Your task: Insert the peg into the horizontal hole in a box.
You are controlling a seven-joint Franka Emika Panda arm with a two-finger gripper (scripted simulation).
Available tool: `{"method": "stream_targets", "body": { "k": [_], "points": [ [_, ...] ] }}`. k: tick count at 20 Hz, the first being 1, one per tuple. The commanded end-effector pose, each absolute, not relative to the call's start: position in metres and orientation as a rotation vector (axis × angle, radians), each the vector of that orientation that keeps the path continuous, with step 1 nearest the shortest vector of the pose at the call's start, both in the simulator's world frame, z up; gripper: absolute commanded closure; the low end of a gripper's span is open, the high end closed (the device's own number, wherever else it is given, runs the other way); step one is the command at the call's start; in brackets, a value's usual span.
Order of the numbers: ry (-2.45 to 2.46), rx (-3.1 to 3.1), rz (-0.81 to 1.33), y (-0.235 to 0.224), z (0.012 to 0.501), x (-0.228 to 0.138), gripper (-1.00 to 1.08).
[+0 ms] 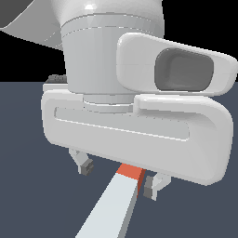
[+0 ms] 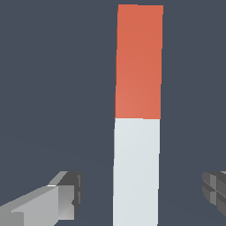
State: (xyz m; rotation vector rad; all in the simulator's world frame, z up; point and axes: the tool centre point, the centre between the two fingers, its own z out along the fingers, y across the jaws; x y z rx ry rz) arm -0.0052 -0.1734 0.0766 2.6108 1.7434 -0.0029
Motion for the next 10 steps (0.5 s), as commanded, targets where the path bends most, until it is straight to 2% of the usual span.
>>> {"method": "stream_targets", "body": {
  "k": [1, 10],
  "points": [
    [1.718, 2.629, -0.001, -0.181, 0.072, -0.007, -0.92],
    [1.717, 2.631, -0.002, -0.181, 0.058, -0.008, -0.92]
  ]
}}
